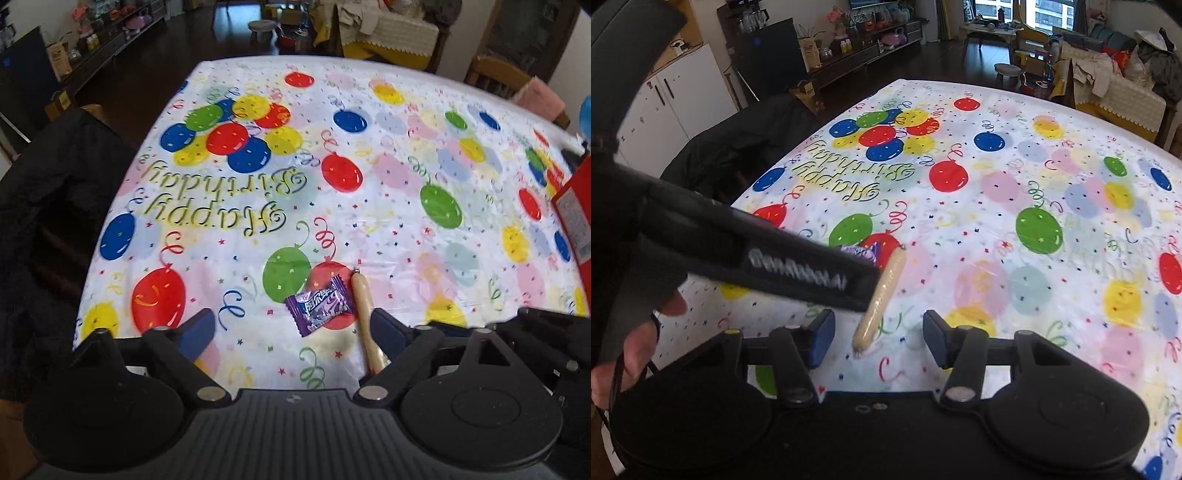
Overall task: Organize snacks
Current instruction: 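Grasp the purple candy with the left gripper while the right grasps the sausage stick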
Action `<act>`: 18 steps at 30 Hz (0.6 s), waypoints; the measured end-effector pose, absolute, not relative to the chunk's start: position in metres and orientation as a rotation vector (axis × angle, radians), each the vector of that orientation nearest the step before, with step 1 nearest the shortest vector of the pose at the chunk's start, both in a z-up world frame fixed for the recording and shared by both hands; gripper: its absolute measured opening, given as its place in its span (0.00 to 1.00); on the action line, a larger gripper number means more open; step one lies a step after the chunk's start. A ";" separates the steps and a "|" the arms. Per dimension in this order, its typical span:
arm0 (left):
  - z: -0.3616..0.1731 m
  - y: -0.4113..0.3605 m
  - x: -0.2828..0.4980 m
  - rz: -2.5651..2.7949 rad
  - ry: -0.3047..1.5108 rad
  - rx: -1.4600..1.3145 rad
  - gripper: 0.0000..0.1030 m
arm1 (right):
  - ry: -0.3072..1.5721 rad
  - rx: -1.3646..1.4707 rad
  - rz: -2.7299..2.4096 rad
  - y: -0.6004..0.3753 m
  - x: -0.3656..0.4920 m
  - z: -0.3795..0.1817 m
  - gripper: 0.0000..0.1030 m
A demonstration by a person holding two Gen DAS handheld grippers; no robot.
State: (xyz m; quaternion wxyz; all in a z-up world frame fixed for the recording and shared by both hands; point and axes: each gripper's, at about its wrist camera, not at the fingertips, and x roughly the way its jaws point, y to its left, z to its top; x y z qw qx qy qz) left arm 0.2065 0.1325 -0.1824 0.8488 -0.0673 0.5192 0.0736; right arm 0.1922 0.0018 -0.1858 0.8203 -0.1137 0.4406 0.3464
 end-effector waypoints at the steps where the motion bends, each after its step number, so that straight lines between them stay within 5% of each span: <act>1: -0.185 0.133 0.208 0.156 1.100 -0.141 0.76 | 0.937 -0.239 0.736 0.003 0.194 -0.188 0.47; 7: -0.196 0.135 0.216 0.133 1.114 -0.155 0.70 | 0.906 -0.285 0.741 0.019 0.197 -0.197 0.41; 11: -0.196 0.132 0.219 0.120 1.106 -0.140 0.68 | 0.881 -0.302 0.740 0.021 0.199 -0.198 0.23; 12: -0.195 0.131 0.220 0.123 1.100 -0.130 0.62 | 0.879 -0.309 0.737 0.020 0.201 -0.198 0.14; 18: -0.194 0.125 0.216 0.128 1.083 -0.069 0.38 | 0.868 -0.365 0.712 0.011 0.203 -0.198 0.08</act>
